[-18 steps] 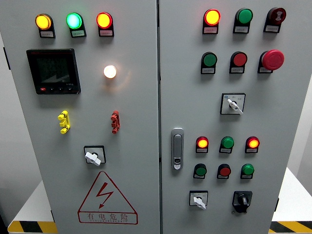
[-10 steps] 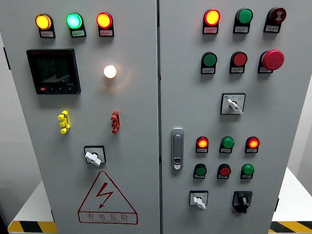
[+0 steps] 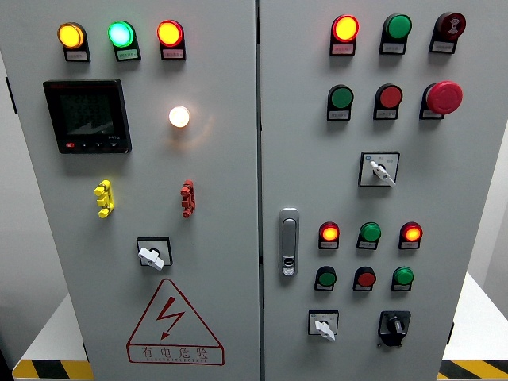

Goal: Trip black knob to open circuit

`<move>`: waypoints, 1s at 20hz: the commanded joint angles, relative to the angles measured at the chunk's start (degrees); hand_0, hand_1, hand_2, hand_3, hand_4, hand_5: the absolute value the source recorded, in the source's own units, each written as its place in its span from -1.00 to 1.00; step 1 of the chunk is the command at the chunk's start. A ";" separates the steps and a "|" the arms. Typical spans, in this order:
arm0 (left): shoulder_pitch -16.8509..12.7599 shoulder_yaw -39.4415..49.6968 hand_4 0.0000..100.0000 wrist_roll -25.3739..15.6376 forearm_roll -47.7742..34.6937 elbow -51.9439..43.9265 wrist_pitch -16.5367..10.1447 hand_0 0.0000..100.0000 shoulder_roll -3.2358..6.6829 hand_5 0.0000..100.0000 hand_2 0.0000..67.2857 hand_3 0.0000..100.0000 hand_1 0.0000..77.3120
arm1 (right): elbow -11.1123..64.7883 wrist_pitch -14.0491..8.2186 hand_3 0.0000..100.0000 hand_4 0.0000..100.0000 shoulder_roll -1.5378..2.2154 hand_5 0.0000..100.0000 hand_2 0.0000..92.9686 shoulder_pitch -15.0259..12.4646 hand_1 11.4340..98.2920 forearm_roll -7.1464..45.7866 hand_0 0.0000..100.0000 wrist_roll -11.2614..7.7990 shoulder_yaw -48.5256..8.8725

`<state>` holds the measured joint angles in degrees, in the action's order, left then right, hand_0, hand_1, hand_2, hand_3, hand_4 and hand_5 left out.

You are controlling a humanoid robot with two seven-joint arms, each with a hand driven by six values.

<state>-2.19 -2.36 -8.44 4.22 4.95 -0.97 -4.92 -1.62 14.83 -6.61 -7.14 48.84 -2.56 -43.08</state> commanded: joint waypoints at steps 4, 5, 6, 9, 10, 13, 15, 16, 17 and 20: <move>-0.01 -0.01 -0.87 0.00 0.00 -0.03 0.00 -1.00 0.00 -0.97 -0.62 -0.57 -0.91 | 1.10 0.64 -0.76 -0.88 -0.16 -0.76 -0.90 0.46 -0.37 0.71 0.40 -0.07 -7.85; -0.01 -0.01 -0.87 0.00 0.00 -0.03 0.00 -1.00 0.00 -0.97 -0.62 -0.57 -0.91 | 1.53 0.64 -0.76 -0.88 -0.24 -0.76 -0.90 0.46 -0.37 4.21 0.40 -0.07 -10.68; -0.01 -0.01 -0.87 0.00 0.00 -0.03 0.00 -1.00 0.00 -0.97 -0.62 -0.57 -0.91 | 1.88 0.55 -0.76 -0.88 -0.24 -0.76 -0.90 0.46 -0.37 7.64 0.40 -0.07 -11.75; -0.01 -0.01 -0.87 0.00 0.00 0.06 0.00 -1.00 0.00 -0.97 -0.62 -0.57 -0.91 | 4.59 0.72 -0.75 -0.88 -0.24 -0.77 -0.90 0.37 -0.37 17.57 0.41 -0.25 -24.89; -0.01 -0.01 -0.87 0.00 0.00 -0.03 0.00 -1.00 0.00 -0.97 -0.62 -0.57 -0.91 | 6.01 0.90 -0.75 -0.88 -0.33 -0.77 -0.90 0.20 -0.37 21.00 0.41 -0.34 -27.99; -0.01 -0.01 -0.87 0.00 0.00 -0.03 0.00 -1.00 0.00 -0.97 -0.62 -0.57 -0.91 | 10.22 0.99 -0.75 -0.88 -0.33 -0.76 -0.90 0.37 -0.38 30.67 0.41 -0.86 -36.70; -0.01 -0.01 -0.87 0.00 0.00 -0.03 0.00 -1.00 0.00 -0.97 -0.62 -0.57 -0.91 | 14.26 1.08 -0.74 -0.88 -0.33 -0.76 -0.90 0.46 -0.38 32.01 0.42 -1.04 -41.27; -0.01 -0.01 -0.87 0.00 0.00 0.06 0.00 -1.00 0.00 -0.97 -0.62 -0.57 -0.91 | 16.37 0.99 -0.74 -0.88 -0.33 -0.76 -0.90 0.46 -0.38 32.54 0.42 -2.26 -42.42; -0.01 -0.01 -0.87 0.00 0.00 0.06 0.00 -1.00 0.00 -0.97 -0.62 -0.57 -0.91 | 17.87 0.90 -0.73 -0.87 -0.33 -0.75 -0.90 0.46 -0.38 33.07 0.42 -3.75 -43.83; -0.01 -0.01 -0.87 0.00 0.00 -0.03 0.00 -1.00 0.00 -0.97 -0.62 -0.57 -0.91 | 25.94 0.47 -0.68 -0.84 -0.42 -0.72 -0.89 0.46 -0.37 34.13 0.42 -7.36 -46.65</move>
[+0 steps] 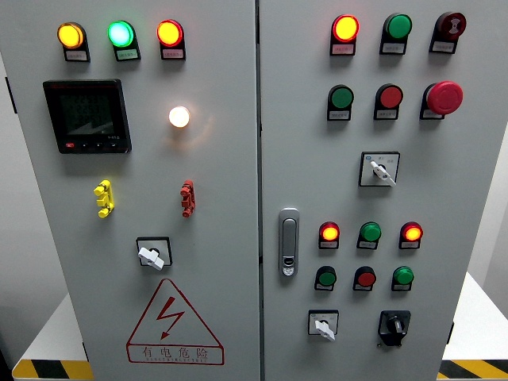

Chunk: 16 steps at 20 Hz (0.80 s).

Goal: Trip black knob to open circuit

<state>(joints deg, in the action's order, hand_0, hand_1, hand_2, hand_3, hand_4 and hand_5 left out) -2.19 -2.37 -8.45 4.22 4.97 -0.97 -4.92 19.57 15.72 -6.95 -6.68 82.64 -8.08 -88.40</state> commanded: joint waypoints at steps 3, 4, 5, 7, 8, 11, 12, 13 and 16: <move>-0.01 -0.01 -0.87 0.01 0.00 -0.05 0.00 -1.00 0.00 -0.97 -0.62 -0.57 -0.91 | 18.78 -2.00 -0.61 -0.78 0.00 -0.64 -0.89 -2.79 -0.29 -0.20 0.38 -2.65 -1.25; -0.01 -0.01 -0.87 0.01 0.00 -0.05 0.00 -1.00 0.00 -0.97 -0.62 -0.57 -0.91 | 22.23 -3.14 -0.58 -0.75 0.00 -0.59 -0.88 -3.59 -0.28 -0.55 0.39 -2.47 -0.72; -0.01 0.08 -0.87 0.01 0.00 -0.05 0.00 -1.00 0.00 -0.97 -0.62 -0.57 -0.91 | 26.88 -4.89 -0.56 -0.75 -0.08 -0.58 -0.88 -4.82 -0.28 -0.64 0.39 -2.38 0.85; -0.01 -0.01 -0.87 0.01 0.00 -0.05 0.00 -1.00 0.00 -0.97 -0.62 -0.57 -0.91 | 33.66 -9.36 -0.50 -0.70 0.09 -0.49 -0.88 -6.93 -0.27 -0.64 0.41 -2.38 4.36; -0.01 -0.01 -0.87 0.01 0.00 -0.05 0.00 -1.00 0.00 -0.97 -0.62 -0.57 -0.91 | 36.65 -11.30 -0.49 -0.68 0.01 -0.47 -0.87 -7.46 -0.27 -0.73 0.42 -2.47 5.34; -0.01 0.08 -0.87 0.01 0.00 0.04 0.00 -1.00 0.00 -0.97 -0.62 -0.57 -0.91 | 45.71 -16.14 -0.39 -0.58 -0.26 -0.32 -0.87 -9.31 -0.26 -0.73 0.46 -2.65 10.00; -0.01 -0.01 -0.87 0.01 0.00 0.04 0.00 -1.00 0.00 -0.97 -0.62 -0.57 -0.91 | 49.13 -17.64 -0.36 -0.54 -0.26 -0.27 -0.86 -9.84 -0.25 -0.64 0.47 -2.56 10.09; -0.01 0.08 -0.87 0.01 0.00 -0.05 0.00 -1.00 0.00 -0.97 -0.62 -0.57 -0.91 | 52.29 -18.00 -0.33 -0.50 -0.17 -0.21 -0.86 -10.45 -0.24 -0.73 0.48 -2.56 10.00; -0.01 -0.01 -0.87 0.01 0.00 -0.05 0.00 -1.00 0.00 -0.97 -0.62 -0.57 -0.91 | 59.51 -18.09 -0.28 -0.44 -0.08 -0.11 -0.86 -11.25 -0.23 -0.12 0.49 -2.38 9.39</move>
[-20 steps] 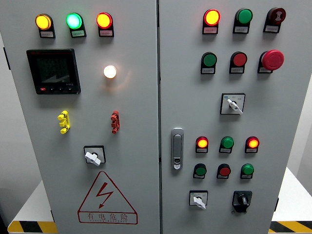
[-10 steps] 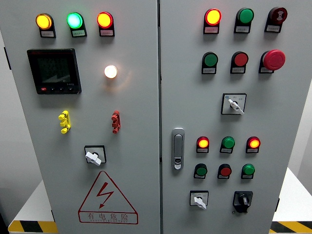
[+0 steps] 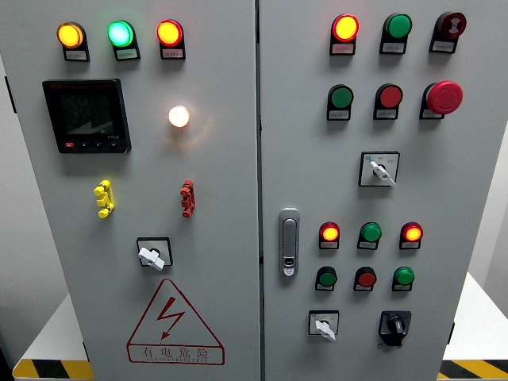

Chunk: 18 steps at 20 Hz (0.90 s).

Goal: Trip black knob to open circuit

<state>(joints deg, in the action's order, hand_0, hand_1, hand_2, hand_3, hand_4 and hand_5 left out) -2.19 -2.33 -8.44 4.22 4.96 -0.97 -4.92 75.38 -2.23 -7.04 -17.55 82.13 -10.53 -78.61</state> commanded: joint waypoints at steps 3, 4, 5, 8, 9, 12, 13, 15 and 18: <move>-0.01 -0.04 -0.87 0.00 0.00 -0.03 0.00 -1.00 0.00 -0.97 -0.62 -0.57 -0.91 | 9.76 -0.93 -0.23 -0.35 0.62 0.02 -0.86 -0.47 -0.20 0.57 0.49 1.12 -1.02; -0.01 -0.04 -0.87 0.00 0.00 0.05 0.00 -1.00 0.00 -0.97 -0.62 -0.57 -0.91 | 11.70 -1.37 -0.23 -0.32 0.71 0.05 -0.86 -0.12 -0.20 0.57 0.49 2.43 -1.02; -0.01 -0.04 -0.87 0.00 0.00 0.05 0.00 -1.00 0.00 -0.97 -0.62 -0.57 -0.90 | 13.29 -1.38 -0.21 -0.30 0.62 0.08 -0.86 0.58 -0.19 0.75 0.49 3.23 -1.02; -0.01 0.05 -0.87 0.00 0.00 -0.03 0.00 -1.00 0.00 -0.97 -0.62 -0.57 -0.90 | 14.27 -1.38 -0.19 -0.23 0.53 0.14 -0.87 4.01 -0.19 1.71 0.50 3.76 -1.11; -0.01 -0.04 -0.87 0.00 0.00 -0.03 0.00 -1.00 0.00 -0.97 -0.62 -0.57 -0.90 | 14.27 -1.38 -0.18 -0.20 0.53 0.15 -0.87 5.50 -0.19 1.98 0.50 4.37 -1.20; -0.01 -0.04 -0.87 0.00 0.00 0.05 0.00 -1.00 0.00 -0.97 -0.62 -0.57 -0.91 | 13.14 -1.38 -0.13 -0.11 0.53 0.22 -0.88 10.76 -0.18 1.98 0.50 6.66 -2.42; -0.01 -0.04 -0.87 0.00 0.00 -0.03 0.00 -1.00 0.00 -0.97 -0.62 -0.57 -0.91 | 12.09 -1.38 -0.10 -0.07 0.62 0.24 -0.88 12.35 -0.17 1.98 0.49 6.75 -2.60; -0.01 -0.04 -0.87 0.00 0.00 -0.03 0.00 -1.00 0.00 -0.97 -0.62 -0.57 -0.91 | 10.67 -1.38 -0.02 -0.01 0.80 0.28 -0.89 15.69 -0.14 1.98 0.48 7.62 -4.26; -0.01 -0.04 -0.87 0.00 0.00 0.05 0.00 -1.00 0.00 -0.97 -0.62 -0.57 -0.91 | 8.65 -1.46 0.19 0.15 1.15 0.35 -0.89 18.86 -0.10 1.98 0.48 7.98 -5.06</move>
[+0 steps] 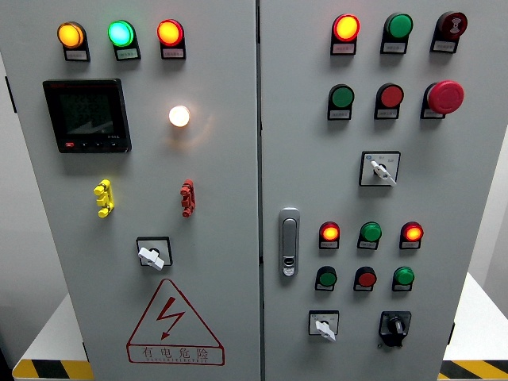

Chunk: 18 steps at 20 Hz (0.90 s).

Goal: Trip black knob to open circuit

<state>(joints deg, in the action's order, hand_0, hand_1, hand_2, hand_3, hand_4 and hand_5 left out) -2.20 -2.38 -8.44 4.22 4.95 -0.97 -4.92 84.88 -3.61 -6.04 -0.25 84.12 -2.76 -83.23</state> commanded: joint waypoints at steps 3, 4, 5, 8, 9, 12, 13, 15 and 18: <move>0.00 0.00 -0.87 0.00 0.00 0.06 0.00 -1.00 0.00 -0.97 -0.62 -0.57 -0.91 | -0.77 -0.08 0.33 0.26 -0.12 0.39 -0.89 2.96 -0.10 -0.09 0.51 0.65 -0.44; 0.00 0.00 -0.87 0.00 0.00 -0.02 0.00 -1.00 0.00 -0.97 -0.62 -0.57 -0.91 | -0.77 -0.08 0.36 0.27 -0.20 0.41 -0.90 3.40 -0.10 -0.09 0.52 1.00 -0.44; 0.00 0.00 -0.87 0.00 0.00 0.06 0.00 -1.00 0.00 -0.97 -0.62 -0.57 -0.91 | -0.85 0.01 0.38 0.28 -0.20 0.42 -0.90 3.93 -0.11 -0.09 0.53 1.09 -0.35; 0.00 0.00 -0.87 0.00 0.00 -0.02 0.00 -1.00 0.00 -0.97 -0.62 -0.57 -0.91 | -1.03 -0.08 0.40 0.30 -0.38 0.44 -0.90 5.43 -0.11 -0.01 0.55 1.79 -0.18; 0.00 0.00 -0.87 0.00 0.00 -0.02 0.00 -1.00 0.00 -0.97 -0.62 -0.57 -0.91 | -1.12 0.01 0.40 0.30 -0.38 0.44 -0.90 5.95 -0.11 -0.09 0.56 2.06 0.00; 0.00 0.00 -0.87 0.00 0.00 0.06 0.00 -1.00 0.00 -0.97 -0.62 -0.57 -0.91 | -2.43 0.01 0.42 0.31 -0.55 0.46 -0.90 7.36 -0.12 -0.09 0.58 2.24 0.17; 0.00 0.00 -0.87 0.00 0.00 -0.02 0.00 -1.00 0.00 -0.97 -0.62 -0.57 -0.91 | -2.61 -0.08 0.42 0.32 -0.64 0.46 -0.90 7.80 -0.12 -0.09 0.58 2.24 0.26; 0.00 0.00 -0.87 0.00 0.00 -0.02 0.00 -1.00 0.00 -0.97 -0.62 -0.57 -0.91 | -3.31 0.01 0.42 0.32 -0.73 0.47 -0.90 8.68 -0.12 -0.09 0.59 2.41 0.35; 0.00 0.00 -0.87 0.00 0.00 -0.02 0.00 -1.00 0.00 -0.97 -0.62 -0.57 -0.91 | -4.80 0.01 0.43 0.32 -0.73 0.47 -0.90 10.08 -0.13 -0.09 0.60 2.41 0.35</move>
<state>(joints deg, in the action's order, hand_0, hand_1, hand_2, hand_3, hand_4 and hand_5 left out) -2.20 -2.34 -8.44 4.22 4.97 -0.97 -4.92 80.82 -3.62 -6.83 9.13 84.04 -0.36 -82.88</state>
